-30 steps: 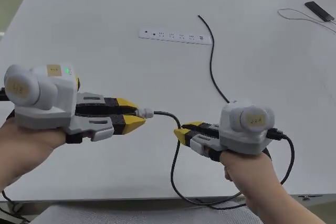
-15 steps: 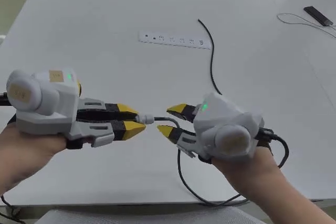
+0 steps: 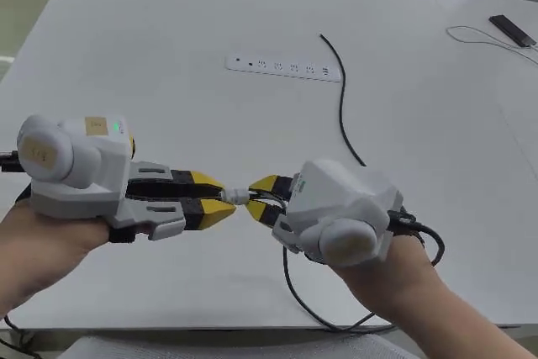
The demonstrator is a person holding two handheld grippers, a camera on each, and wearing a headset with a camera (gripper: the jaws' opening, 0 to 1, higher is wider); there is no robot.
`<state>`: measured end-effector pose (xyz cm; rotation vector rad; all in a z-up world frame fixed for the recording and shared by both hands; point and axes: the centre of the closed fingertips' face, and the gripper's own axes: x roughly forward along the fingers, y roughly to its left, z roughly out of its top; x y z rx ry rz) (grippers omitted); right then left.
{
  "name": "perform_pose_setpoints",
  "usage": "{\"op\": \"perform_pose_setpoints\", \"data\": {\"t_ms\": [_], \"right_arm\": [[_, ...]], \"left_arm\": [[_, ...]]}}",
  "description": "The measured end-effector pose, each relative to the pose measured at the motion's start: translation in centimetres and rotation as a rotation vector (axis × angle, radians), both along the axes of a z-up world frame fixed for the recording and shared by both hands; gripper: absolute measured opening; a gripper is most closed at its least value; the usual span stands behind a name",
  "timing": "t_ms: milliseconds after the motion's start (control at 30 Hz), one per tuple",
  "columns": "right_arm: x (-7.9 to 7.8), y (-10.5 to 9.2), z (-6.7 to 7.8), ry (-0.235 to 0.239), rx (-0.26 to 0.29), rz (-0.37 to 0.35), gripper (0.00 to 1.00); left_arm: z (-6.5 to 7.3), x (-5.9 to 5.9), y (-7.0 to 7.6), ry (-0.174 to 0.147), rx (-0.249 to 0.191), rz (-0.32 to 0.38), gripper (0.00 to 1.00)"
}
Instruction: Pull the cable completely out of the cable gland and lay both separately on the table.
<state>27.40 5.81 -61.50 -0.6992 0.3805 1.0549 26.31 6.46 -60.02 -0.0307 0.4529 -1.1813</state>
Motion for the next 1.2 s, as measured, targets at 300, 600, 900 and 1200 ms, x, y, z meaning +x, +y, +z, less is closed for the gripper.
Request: {"op": "perform_pose_setpoints", "data": {"t_ms": [300,600,900,1200], "right_arm": [[0.3,-0.5,-0.7,0.039,0.018,-0.039,0.01],[1.1,-2.1,-2.2,0.103,0.047,-0.124,0.01],[1.6,-3.6,-3.2,0.176,0.100,-0.203,0.01],[1.6,-4.7,-4.7,0.382,0.292,-0.383,0.02]], "left_arm": [[-0.1,0.1,-0.2,-0.002,-0.001,0.000,0.15],[-0.2,0.1,0.0,0.001,-0.001,-0.003,0.15],[-0.1,0.2,-0.2,0.000,-0.006,-0.001,0.15],[-0.1,0.2,-0.3,-0.004,-0.011,0.004,0.15]]}}
